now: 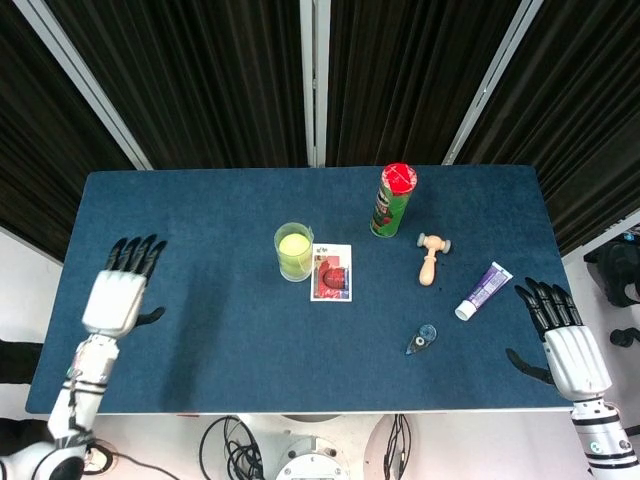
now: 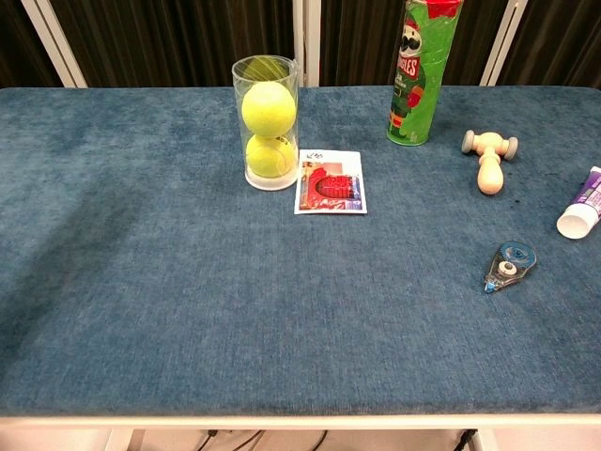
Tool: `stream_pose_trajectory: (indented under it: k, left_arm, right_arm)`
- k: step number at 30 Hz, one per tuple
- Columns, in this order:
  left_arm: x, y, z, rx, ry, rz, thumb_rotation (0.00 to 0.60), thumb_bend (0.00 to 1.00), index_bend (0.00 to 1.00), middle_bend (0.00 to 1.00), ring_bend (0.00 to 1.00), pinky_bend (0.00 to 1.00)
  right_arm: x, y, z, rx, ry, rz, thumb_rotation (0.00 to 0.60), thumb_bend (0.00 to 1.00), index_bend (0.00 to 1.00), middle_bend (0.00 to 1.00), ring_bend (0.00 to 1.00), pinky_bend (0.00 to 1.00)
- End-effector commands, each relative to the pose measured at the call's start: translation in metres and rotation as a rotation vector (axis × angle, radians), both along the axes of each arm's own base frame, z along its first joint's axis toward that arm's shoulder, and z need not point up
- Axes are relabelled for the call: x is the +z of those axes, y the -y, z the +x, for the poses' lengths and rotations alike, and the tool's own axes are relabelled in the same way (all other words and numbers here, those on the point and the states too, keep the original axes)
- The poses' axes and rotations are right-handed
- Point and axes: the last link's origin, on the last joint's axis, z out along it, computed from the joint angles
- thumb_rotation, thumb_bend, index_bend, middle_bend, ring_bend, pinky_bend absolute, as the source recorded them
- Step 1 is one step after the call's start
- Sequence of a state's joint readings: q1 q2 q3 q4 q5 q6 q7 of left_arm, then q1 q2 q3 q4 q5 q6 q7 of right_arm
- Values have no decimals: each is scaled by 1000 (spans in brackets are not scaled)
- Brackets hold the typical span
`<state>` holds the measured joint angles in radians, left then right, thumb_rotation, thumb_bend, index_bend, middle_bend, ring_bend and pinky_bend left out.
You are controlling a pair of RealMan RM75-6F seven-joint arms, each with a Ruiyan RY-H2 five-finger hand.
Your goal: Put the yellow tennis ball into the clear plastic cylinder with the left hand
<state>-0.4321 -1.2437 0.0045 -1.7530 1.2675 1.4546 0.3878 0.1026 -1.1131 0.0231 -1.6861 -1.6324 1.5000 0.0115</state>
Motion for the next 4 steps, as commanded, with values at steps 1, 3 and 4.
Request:
stream_pose_trajectory:
  k: [1, 3, 4]
  left_arm:
    - [-4, 32, -44, 27, 15, 27, 600, 109, 26, 0, 0, 0]
    - [-6, 37, -54, 28, 51, 33, 600, 102, 26, 0, 0, 0]
    - [-7, 39, -57, 25, 60, 38, 600, 97, 26, 0, 0, 0]
  right_arm:
    - [-4, 2, 2, 3, -8, 11, 600, 157, 0, 0, 0, 0]
    - [-8, 3, 2, 2, -18, 21, 600, 157, 0, 0, 0, 0]
    - [-9, 3, 2, 1, -22, 24, 600, 157, 0, 0, 0, 0]
